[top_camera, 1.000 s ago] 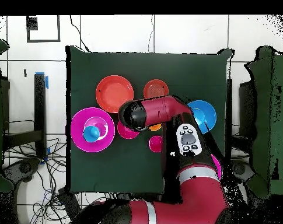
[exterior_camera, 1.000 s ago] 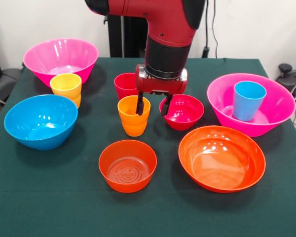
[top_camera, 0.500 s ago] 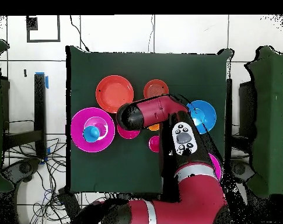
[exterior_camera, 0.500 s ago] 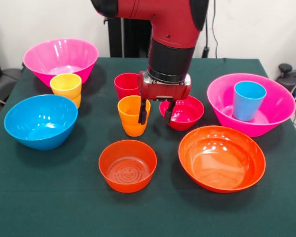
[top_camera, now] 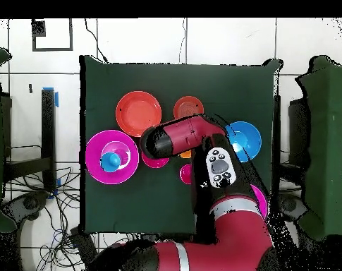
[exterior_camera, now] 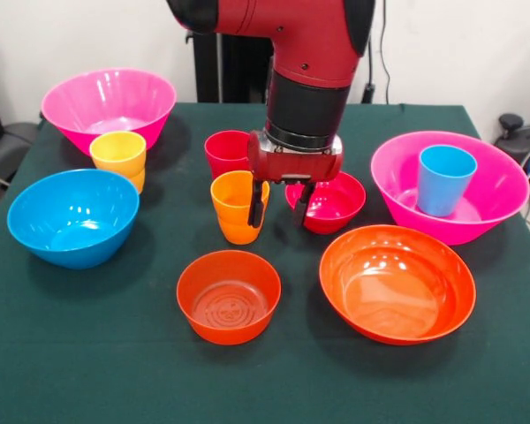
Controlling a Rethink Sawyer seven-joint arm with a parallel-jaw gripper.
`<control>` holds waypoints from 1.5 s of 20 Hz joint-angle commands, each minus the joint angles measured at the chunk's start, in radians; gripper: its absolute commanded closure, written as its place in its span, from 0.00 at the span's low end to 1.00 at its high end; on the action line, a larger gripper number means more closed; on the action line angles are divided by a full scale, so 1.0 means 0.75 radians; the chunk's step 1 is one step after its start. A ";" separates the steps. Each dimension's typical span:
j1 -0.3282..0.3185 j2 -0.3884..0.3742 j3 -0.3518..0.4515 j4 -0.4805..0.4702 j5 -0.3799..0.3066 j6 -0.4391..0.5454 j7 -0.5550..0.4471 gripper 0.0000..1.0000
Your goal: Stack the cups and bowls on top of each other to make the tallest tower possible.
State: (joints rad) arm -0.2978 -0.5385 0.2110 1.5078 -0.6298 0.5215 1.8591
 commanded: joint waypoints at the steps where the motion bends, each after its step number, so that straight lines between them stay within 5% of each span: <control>1: -0.008 0.067 0.121 0.007 -0.157 -0.094 -0.230 0.00; 13: -0.016 0.182 0.088 -0.075 -0.319 -0.213 -0.180 0.00; 30: -0.021 0.160 0.106 -0.071 -0.341 -0.192 -0.187 0.00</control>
State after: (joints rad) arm -0.3036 -0.4443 0.2187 1.4964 -0.8123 0.3809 1.8591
